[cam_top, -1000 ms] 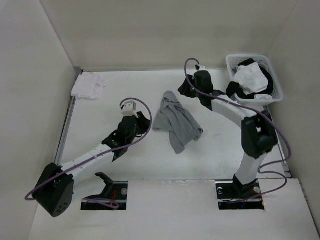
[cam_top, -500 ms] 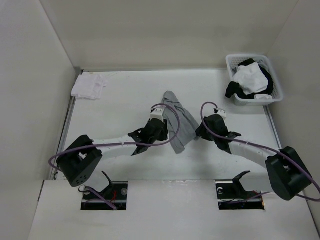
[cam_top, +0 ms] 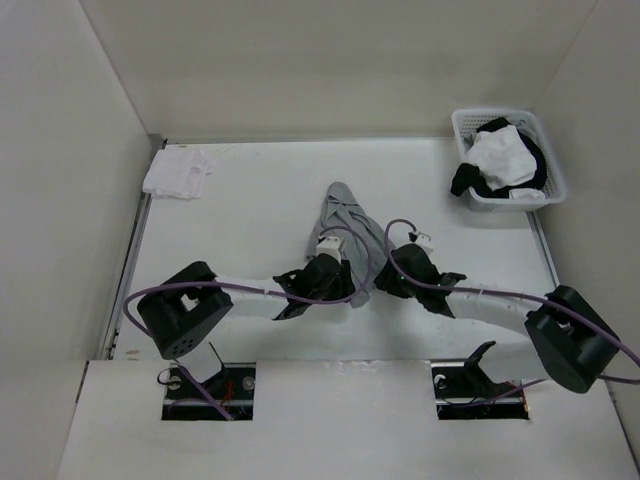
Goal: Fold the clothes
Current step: Flatten the tank top out
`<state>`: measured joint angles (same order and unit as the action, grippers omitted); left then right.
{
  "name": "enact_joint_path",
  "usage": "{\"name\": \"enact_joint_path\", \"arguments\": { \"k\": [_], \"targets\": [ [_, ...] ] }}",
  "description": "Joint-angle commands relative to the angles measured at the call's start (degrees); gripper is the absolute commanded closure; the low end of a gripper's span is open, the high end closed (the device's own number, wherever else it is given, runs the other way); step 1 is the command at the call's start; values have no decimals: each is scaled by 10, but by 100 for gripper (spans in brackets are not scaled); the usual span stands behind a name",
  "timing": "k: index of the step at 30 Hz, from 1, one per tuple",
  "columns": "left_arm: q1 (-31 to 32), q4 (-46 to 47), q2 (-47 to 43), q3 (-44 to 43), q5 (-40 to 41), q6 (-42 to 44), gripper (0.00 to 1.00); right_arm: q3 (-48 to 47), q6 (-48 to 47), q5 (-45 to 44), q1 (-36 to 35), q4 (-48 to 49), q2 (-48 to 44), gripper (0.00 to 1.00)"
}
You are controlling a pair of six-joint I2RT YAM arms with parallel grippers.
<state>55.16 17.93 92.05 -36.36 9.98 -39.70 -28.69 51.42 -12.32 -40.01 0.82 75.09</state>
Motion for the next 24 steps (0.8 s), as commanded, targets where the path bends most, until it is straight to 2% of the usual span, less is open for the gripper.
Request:
{"name": "enact_joint_path", "arguments": {
  "k": [1,4,7,8,10,13,19,22,24],
  "targets": [
    [2,31,7,4,-21,-23,62,-28,18,-15,-6,3,8,57],
    [0,31,9,5,-20,-24,64,-44,16,-19,-6,-6,30,57],
    [-5,31,9,7,-18,-24,74,-73,7,-17,-6,-13,63,64],
    [-9,30,6,8,-16,-24,78,-82,2,-15,-6,-13,74,69],
    [-17,29,-2,16,-14,-24,84,-94,-2,-10,1,-9,86,86],
    [-32,31,-4,23,-8,-27,88,-111,-11,-11,28,-6,77,100],
    [-74,64,23,16,-14,-69,92,-140,-64,-41,41,8,-56,100],
    [-98,89,21,-2,-15,-85,93,-199,-112,-48,52,-23,-128,100],
    [-109,91,-12,-13,-9,-84,94,-255,-139,-45,69,-46,-158,100]
  ]
}}
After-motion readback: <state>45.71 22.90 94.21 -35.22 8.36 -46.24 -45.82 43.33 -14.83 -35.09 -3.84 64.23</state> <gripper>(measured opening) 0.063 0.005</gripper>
